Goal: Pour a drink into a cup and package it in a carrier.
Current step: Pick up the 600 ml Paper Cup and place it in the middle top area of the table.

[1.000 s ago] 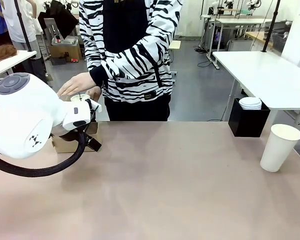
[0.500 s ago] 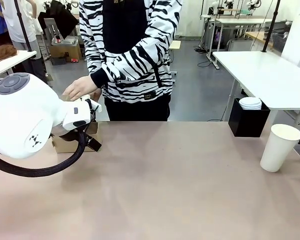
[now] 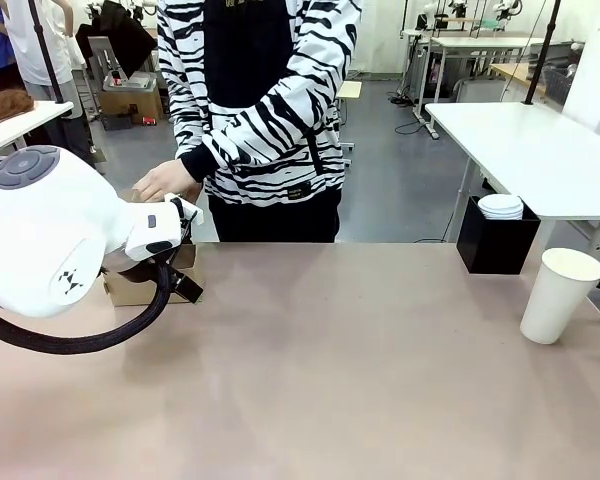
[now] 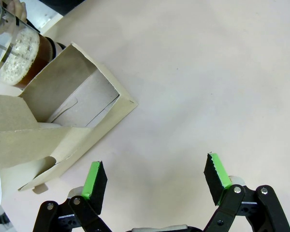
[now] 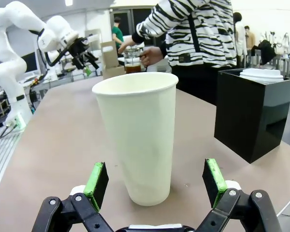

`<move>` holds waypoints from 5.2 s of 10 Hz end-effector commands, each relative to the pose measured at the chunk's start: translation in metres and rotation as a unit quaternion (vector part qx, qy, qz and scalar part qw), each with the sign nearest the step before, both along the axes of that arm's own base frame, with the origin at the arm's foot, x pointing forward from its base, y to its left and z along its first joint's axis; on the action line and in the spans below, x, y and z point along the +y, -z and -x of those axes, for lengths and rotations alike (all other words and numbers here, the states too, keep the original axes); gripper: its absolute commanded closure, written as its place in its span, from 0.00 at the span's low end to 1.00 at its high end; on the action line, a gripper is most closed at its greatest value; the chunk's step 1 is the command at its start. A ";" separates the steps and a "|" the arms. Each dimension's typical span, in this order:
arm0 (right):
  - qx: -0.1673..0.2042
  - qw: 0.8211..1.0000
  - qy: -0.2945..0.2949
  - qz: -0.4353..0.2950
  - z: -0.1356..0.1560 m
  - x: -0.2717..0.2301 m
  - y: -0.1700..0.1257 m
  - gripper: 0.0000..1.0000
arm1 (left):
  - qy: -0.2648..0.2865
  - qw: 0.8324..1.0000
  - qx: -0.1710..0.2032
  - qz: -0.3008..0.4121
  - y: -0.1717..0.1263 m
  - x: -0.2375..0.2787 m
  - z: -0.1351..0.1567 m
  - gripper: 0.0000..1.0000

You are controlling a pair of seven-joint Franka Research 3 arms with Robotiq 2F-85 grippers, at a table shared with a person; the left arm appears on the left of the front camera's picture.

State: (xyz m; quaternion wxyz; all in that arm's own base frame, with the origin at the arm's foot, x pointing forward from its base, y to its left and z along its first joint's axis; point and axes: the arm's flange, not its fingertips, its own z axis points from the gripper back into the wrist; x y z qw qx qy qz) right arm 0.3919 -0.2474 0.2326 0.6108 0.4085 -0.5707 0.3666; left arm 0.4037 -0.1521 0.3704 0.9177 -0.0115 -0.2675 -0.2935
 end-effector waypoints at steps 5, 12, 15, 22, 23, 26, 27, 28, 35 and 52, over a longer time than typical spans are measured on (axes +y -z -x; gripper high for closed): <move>0.032 0.997 0.061 -0.029 -0.010 0.036 -0.009 0.00 | 0.000 1.000 0.000 0.001 0.000 0.000 0.000 0.00; 0.040 0.999 0.015 -0.021 -0.008 0.051 -0.009 0.00 | 0.000 1.000 0.000 0.001 0.000 0.000 0.000 0.00; 0.041 0.999 -0.010 -0.019 -0.009 0.065 -0.007 0.00 | 0.000 1.000 0.000 0.001 0.000 0.000 0.000 0.00; 0.045 0.997 -0.060 -0.010 -0.018 0.104 -0.003 0.00 | 0.000 1.000 0.000 0.001 0.000 0.000 0.000 0.00; 0.046 0.997 -0.066 -0.009 -0.019 0.109 -0.003 0.00 | 0.000 1.000 0.000 0.001 0.000 0.000 0.000 0.00; 0.049 0.996 -0.078 -0.007 -0.021 0.122 0.000 0.00 | 0.000 1.000 0.000 0.001 0.000 0.000 0.000 0.00; 0.040 0.996 -0.076 -0.006 -0.021 0.122 0.001 0.00 | 0.000 1.000 0.000 0.001 0.000 0.000 0.000 0.00; 0.041 0.997 -0.059 -0.010 -0.021 0.119 0.003 0.20 | 0.000 1.000 0.000 0.001 0.000 0.000 0.000 0.00; 0.037 0.998 -0.018 -0.045 -0.014 0.135 -0.044 0.20 | 0.000 1.000 0.000 0.001 0.000 0.000 0.000 0.00; 0.043 0.996 0.074 -0.022 -0.166 0.400 -0.051 0.20 | 0.000 1.000 0.000 0.001 0.000 0.000 0.000 0.00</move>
